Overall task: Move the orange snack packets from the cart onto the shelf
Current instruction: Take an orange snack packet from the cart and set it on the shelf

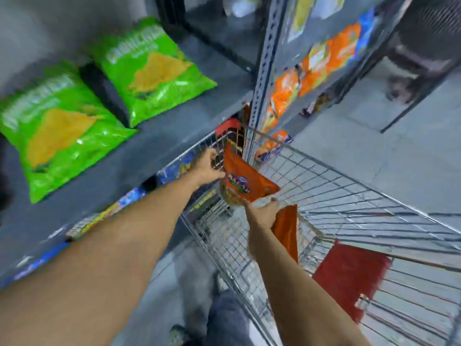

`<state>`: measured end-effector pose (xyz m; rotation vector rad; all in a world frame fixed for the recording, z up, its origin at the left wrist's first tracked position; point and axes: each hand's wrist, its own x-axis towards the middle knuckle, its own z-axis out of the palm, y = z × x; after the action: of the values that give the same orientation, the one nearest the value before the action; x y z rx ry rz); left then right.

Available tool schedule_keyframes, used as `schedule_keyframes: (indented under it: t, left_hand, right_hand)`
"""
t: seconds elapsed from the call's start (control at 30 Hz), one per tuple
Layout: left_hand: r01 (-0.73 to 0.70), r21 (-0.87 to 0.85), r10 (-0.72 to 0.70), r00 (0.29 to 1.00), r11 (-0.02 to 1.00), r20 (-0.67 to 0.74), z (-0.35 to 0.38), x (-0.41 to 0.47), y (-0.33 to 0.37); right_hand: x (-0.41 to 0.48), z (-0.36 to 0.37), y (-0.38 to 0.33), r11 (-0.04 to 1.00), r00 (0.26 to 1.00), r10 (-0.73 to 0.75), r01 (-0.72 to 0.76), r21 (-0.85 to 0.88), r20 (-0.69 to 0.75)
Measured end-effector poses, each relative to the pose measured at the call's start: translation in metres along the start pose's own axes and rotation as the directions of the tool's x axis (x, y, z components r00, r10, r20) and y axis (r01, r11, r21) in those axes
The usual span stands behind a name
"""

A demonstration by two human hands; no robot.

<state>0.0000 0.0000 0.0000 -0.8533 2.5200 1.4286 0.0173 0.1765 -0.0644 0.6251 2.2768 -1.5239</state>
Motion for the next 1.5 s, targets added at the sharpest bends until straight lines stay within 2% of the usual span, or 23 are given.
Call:
schedule_keyframes:
  t: [0.07, 0.17, 0.27, 0.3, 0.37, 0.43, 0.57, 0.67, 0.77, 0.87, 0.97, 1.1, 1.2, 1.3, 1.4, 1.5]
  left_hand:
    - [0.049, 0.072, -0.057, 0.991, 0.996, 0.117, 0.009, 0.028, -0.005]
    - [0.081, 0.114, -0.105, 0.968, 0.990, 0.227, 0.031, 0.061, -0.016]
    - [0.036, 0.245, -0.104, 0.957, 0.969, 0.271, 0.053, 0.088, -0.042]
    - [0.095, 0.243, -0.163, 0.947, 0.965, 0.277, 0.055, 0.095, -0.053]
    - [0.098, 0.321, -0.202, 0.930, 0.942, 0.308, 0.062, 0.107, -0.079]
    - [0.049, 0.373, -0.185, 0.922, 0.926, 0.339, 0.072, 0.110, -0.098]
    - [0.030, 0.288, -0.117, 0.950, 0.957, 0.290, 0.087, 0.112, -0.119]
    - [0.023, 0.287, -0.121, 0.937, 0.958, 0.329, 0.085, 0.109, -0.116]
    - [0.020, 0.226, -0.107, 0.918, 0.974, 0.381, 0.068, 0.096, -0.098]
    - [0.043, 0.146, -0.099, 0.908, 0.988, 0.407, 0.039, 0.067, -0.074]
    - [-0.013, 0.068, -0.013, 0.928, 0.998, 0.372, 0.007, 0.024, -0.040]
    - [-0.168, -0.118, 0.190, 0.959, 0.979, 0.210, -0.037, -0.051, 0.019]
    - [-0.340, -0.199, 0.361, 0.929, 0.919, 0.082, -0.081, -0.110, 0.065]
    - [-0.503, -0.195, 0.497, 0.864, 0.842, -0.080, -0.135, -0.169, 0.109]
    - [-0.644, -0.176, 0.613, 0.764, 0.744, -0.203, -0.193, -0.230, 0.140]
    - [-0.714, -0.100, 0.647, 0.677, 0.693, -0.350, -0.261, -0.288, 0.155]
  right_hand:
    - [0.027, 0.009, 0.006, 1.000, 0.994, 0.016, -0.019, 0.022, 0.110]
    - [0.067, 0.016, 0.029, 0.994, 0.973, 0.087, -0.070, -0.085, 0.216]
    - [0.102, 0.033, 0.048, 0.977, 0.947, 0.062, 0.007, -0.211, 0.315]
    - [0.113, 0.041, 0.054, 0.967, 0.938, 0.046, 0.044, -0.249, 0.344]
    - [0.128, 0.055, 0.067, 0.952, 0.922, -0.007, 0.124, -0.279, 0.387]
    - [0.134, 0.066, 0.085, 0.953, 0.920, -0.075, 0.180, -0.245, 0.384]
    - [0.138, 0.075, 0.099, 0.955, 0.933, -0.136, 0.213, -0.206, 0.334]
    - [0.132, 0.068, 0.098, 0.959, 0.938, -0.181, 0.235, -0.157, 0.295]
    - [0.110, 0.050, 0.085, 0.978, 0.930, -0.147, 0.188, -0.094, 0.336]
    - [0.079, 0.028, 0.065, 0.986, 0.903, -0.160, 0.124, 0.115, 0.400]
    - [0.033, -0.007, 0.028, 0.968, 0.897, -0.161, 0.063, 0.241, 0.412]
    - [-0.016, -0.060, -0.039, 0.883, 0.793, -0.418, 0.239, 0.403, 0.444]
    - [-0.057, -0.092, -0.097, 0.807, 0.683, -0.581, 0.414, 0.421, 0.443]
    - [-0.106, -0.110, -0.156, 0.713, 0.596, -0.692, 0.480, 0.511, 0.407]
    - [-0.169, -0.116, -0.218, 0.543, 0.402, -0.839, 0.572, 0.615, 0.367]
    - [-0.241, -0.113, -0.276, 0.392, 0.210, -0.918, 0.600, 0.697, 0.336]
